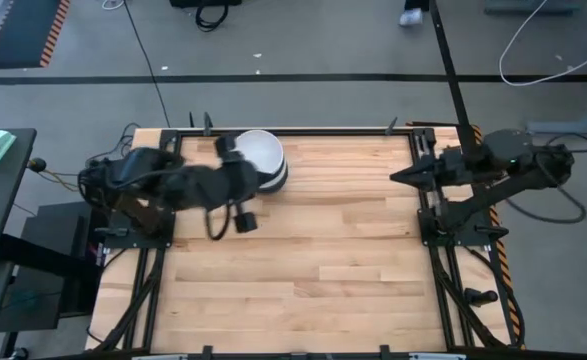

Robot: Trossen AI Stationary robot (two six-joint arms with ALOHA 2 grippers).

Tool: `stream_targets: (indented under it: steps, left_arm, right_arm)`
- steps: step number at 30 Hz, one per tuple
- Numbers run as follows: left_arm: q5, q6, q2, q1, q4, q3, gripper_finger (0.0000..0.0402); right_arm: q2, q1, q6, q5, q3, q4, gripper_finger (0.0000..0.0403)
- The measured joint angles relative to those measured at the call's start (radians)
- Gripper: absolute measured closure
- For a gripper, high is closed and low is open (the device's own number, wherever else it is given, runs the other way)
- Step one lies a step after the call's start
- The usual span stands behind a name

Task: Nest bowls inside each other
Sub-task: Return to Home Position

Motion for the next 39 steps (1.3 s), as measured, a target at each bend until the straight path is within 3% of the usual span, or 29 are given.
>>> stream_targets:
  steps: [4,12,18,27,32,39]
  left_arm:
    - [-0.108,-0.078,-0.042,-0.084,-0.07,0.0,0.0396]
    - [-0.278,-0.331,-0.064,-0.206,-0.334,-0.002,0.0395]
    - [-0.317,-0.384,-0.087,-0.245,-0.323,-0.078,0.0395]
    - [-0.363,-0.624,-0.254,-0.264,-0.298,-0.462,0.0393]
    - [-0.372,-0.619,-0.363,-0.263,-0.119,-0.682,0.0397]
    - [-0.369,-0.622,-0.529,-0.263,0.099,-0.976,0.0398]
  right_arm:
    - [-0.021,0.066,0.034,0.018,0.041,-0.057,0.0403]
    - [-0.1,0.157,0.124,0.157,0.056,-0.225,0.0403]
    - [-0.108,0.161,0.108,0.192,0.056,-0.292,0.0403]
    - [-0.136,0.161,0.169,0.21,-0.003,-0.365,0.0403]
    - [-0.186,0.161,0.173,0.21,-0.078,-0.304,0.0403]
    - [-0.289,0.161,0.224,0.197,-0.292,-0.187,0.0403]
